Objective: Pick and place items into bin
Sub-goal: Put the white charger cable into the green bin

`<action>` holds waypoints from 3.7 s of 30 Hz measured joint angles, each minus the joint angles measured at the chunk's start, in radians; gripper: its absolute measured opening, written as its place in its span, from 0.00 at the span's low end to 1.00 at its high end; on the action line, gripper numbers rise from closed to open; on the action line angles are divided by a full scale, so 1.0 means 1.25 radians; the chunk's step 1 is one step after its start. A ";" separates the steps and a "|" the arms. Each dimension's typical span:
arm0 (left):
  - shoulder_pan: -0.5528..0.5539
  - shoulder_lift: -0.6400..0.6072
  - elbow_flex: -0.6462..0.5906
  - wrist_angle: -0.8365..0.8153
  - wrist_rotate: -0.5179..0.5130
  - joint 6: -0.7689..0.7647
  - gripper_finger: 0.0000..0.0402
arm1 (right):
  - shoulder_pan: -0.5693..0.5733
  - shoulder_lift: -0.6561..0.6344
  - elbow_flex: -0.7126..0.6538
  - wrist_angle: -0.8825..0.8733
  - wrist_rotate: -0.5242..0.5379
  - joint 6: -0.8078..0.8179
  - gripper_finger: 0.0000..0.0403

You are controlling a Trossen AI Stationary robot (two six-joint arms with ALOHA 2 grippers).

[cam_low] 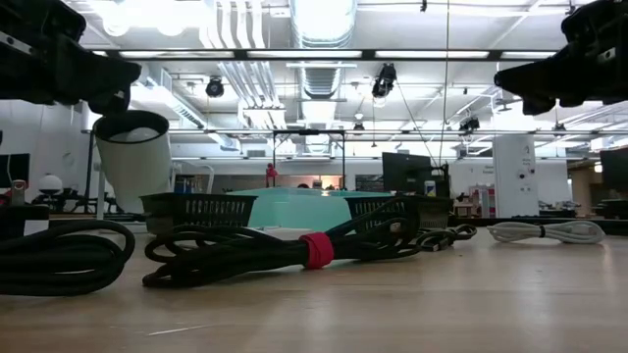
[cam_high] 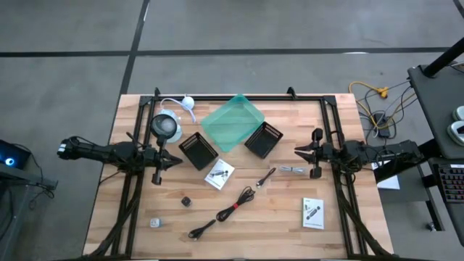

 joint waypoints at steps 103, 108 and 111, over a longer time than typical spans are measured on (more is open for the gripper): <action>0.001 0.440 0.071 0.416 -0.167 0.155 0.47 | 0.000 1.051 0.503 -0.609 -0.074 0.340 0.47; 0.001 0.438 0.072 0.415 -0.167 0.155 0.47 | 0.000 1.064 0.500 -0.606 -0.075 0.341 0.47; 0.001 0.439 0.072 0.415 -0.167 0.155 0.47 | 0.000 1.072 0.498 -0.606 -0.074 0.342 0.47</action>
